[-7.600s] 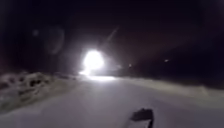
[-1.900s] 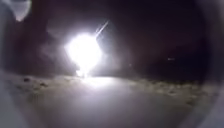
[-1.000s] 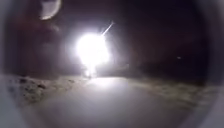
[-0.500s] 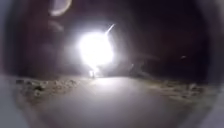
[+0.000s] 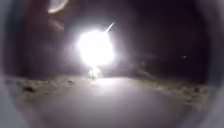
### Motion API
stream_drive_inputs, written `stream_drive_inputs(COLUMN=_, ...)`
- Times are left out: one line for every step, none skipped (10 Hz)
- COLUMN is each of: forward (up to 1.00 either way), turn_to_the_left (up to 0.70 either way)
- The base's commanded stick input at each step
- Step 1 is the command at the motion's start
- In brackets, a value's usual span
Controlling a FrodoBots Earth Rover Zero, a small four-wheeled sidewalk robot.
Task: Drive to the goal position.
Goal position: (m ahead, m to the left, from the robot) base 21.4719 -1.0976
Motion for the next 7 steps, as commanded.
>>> stream_drive_inputs(forward=1.0, turn_to_the_left=0.04)
stream_drive_inputs(forward=1.0, turn_to_the_left=0.04)
stream_drive_inputs(forward=1.0, turn_to_the_left=0.04)
stream_drive_inputs(forward=1.0, turn_to_the_left=0.04)
stream_drive_inputs(forward=1.0, turn_to_the_left=0.04)
stream_drive_inputs(forward=1.0, turn_to_the_left=0.02)
stream_drive_inputs(forward=1.0, turn_to_the_left=0.0)
